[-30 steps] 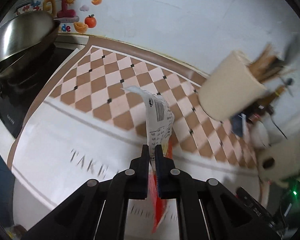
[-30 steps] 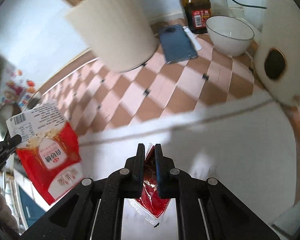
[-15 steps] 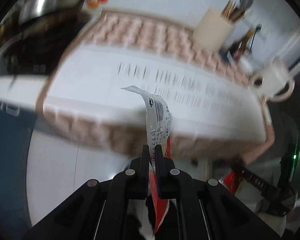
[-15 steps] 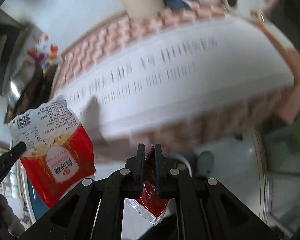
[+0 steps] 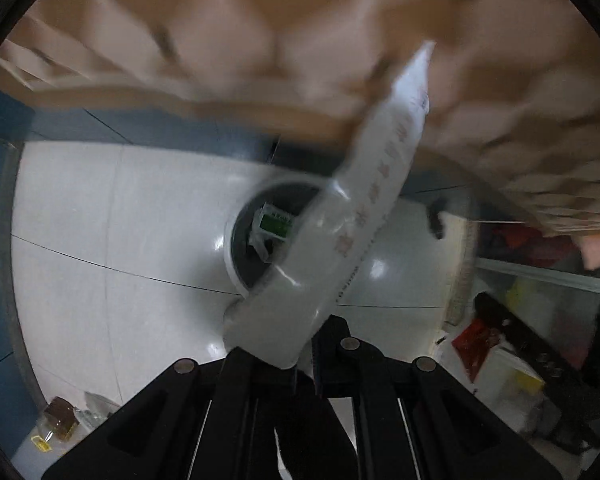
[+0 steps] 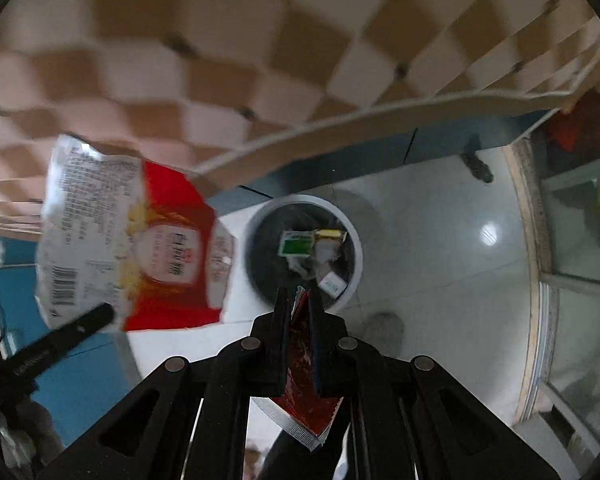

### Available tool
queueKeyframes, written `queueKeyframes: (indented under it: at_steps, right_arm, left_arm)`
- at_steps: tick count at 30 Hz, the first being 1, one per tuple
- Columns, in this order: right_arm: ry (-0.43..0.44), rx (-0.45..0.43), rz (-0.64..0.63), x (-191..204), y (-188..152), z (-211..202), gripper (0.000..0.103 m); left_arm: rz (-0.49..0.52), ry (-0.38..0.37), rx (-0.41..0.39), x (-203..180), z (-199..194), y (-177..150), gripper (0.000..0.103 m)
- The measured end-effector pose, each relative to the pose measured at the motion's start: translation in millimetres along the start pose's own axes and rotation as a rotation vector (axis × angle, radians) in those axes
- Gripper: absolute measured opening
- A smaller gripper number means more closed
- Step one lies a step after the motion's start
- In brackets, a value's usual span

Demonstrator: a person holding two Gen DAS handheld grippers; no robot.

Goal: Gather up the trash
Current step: 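Lower the bag and sachet into the bin and open both tools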

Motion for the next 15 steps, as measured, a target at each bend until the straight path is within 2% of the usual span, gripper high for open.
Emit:
queueKeyframes:
  at_steps: [4, 8, 11, 15]
  right_arm:
    - [-0.004, -0.012, -0.007, -2.5, 15.5, 92.5, 0.008]
    - [-0.005, 0.008, 0.012, -5.9, 22.1, 160.4, 0.008]
    - [0.008, 0.026, 0.022, -6.1, 24.0, 194.8, 0.008]
    - [0.058, 0.076, 0.035, 0.8, 27.6, 234.2, 0.008]
  left_arm:
    - [0.045, 0.081, 0.023, 25.3, 103.7, 13.8, 0.003]
    - [0.017, 0.098, 0.088, 47.5, 174.4, 15.4, 0.003]
    - [-0.024, 0.089, 0.125, 59.3, 198.4, 9.9, 0.007]
    - [-0.057, 0.069, 0.093, 64.6, 188.0, 0.5, 0.013]
Point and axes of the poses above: each gripper's, at about its wrist camera, not at the fingertips, and z roughly the way its jaws point, x to its left, y to its top, the point moved 4 cm from there along z, roughly the way its jaws point, and after that the axes turned 14 degrees about -y, right-handed, at the moved point
